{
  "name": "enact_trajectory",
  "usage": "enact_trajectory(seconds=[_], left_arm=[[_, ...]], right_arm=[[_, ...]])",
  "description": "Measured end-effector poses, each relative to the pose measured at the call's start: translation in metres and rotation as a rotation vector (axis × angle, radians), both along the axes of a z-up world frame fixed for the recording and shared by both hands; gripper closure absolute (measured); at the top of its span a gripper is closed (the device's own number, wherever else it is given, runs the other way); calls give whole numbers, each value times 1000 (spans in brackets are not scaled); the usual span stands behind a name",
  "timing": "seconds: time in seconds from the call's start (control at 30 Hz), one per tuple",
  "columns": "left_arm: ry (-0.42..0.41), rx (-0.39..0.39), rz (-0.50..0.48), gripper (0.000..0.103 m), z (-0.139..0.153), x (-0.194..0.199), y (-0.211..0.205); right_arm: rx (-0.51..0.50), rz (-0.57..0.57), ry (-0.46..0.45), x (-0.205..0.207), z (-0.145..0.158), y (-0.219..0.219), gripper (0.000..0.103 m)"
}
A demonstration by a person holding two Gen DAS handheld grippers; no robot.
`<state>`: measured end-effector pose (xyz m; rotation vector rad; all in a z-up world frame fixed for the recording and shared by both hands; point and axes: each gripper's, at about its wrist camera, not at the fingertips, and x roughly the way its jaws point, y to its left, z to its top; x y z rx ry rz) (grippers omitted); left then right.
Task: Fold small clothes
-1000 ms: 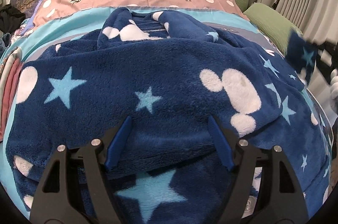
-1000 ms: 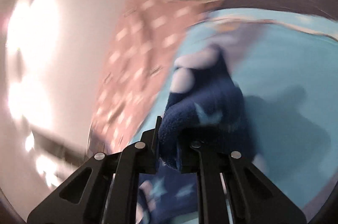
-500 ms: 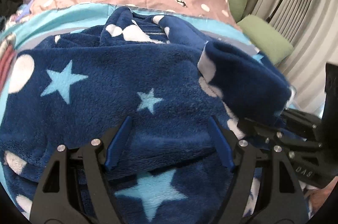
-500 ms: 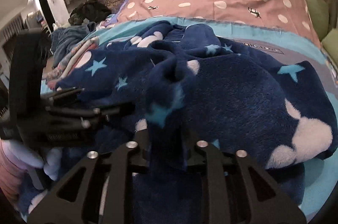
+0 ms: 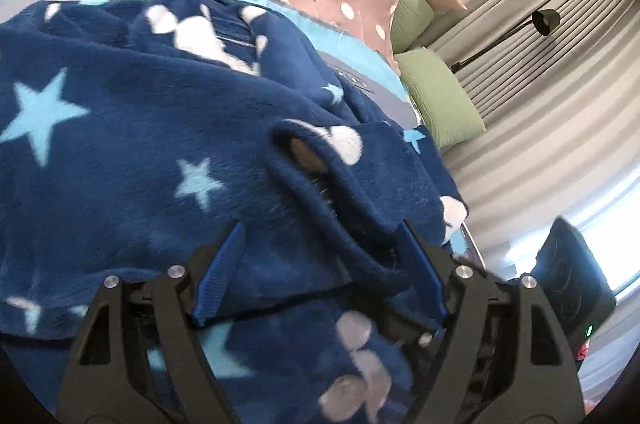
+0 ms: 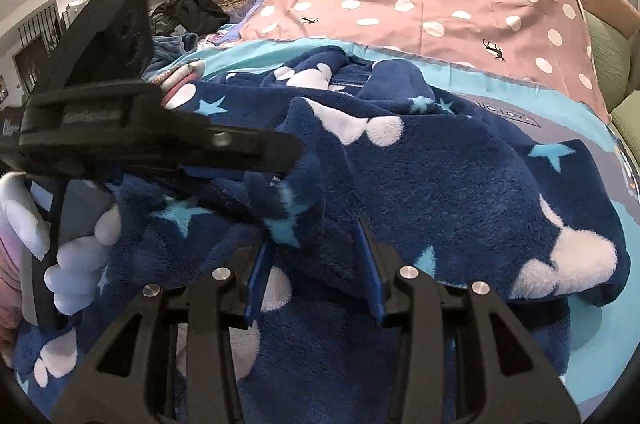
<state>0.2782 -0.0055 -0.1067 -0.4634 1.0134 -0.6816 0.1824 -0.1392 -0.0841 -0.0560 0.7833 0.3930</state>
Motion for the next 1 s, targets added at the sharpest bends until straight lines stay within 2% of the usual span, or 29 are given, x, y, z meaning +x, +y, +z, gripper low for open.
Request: enact_trajectory(seconds=[0.27, 0.3, 0.33, 0.37, 0.4, 0.47, 0.6, 0.7, 0.8, 1.0], left_arm=[[24, -41, -15, 25, 6, 12, -9], [23, -34, -7, 30, 5, 13, -9], [18, -17, -1, 42, 4, 13, -11], [9, 2, -1, 83, 4, 13, -13], [19, -3, -21, 94, 2, 15, -17], [10, -6, -18, 94, 5, 13, -18], [-154, 42, -24, 94, 49, 3, -12], [-245, 86, -13, 94, 80, -4, -1], [-289, 129, 8, 94, 104, -7, 16], [-318, 187, 63, 94, 122, -7, 49]], right_arm=[[-31, 5, -22, 0, -2, 5, 61], [-28, 5, -21, 0, -2, 4, 61], [-28, 4, -19, 0, -2, 4, 61], [-31, 2, -20, 0, -2, 4, 61], [-38, -3, -24, -1, -1, 5, 61], [-66, -25, -45, -4, 1, 6, 59], [-89, -64, -162, -22, 17, 7, 59], [-96, -66, -231, -33, 25, 9, 59], [-112, -62, -247, -37, 26, 14, 59], [-101, -80, -236, -34, 27, 9, 59]])
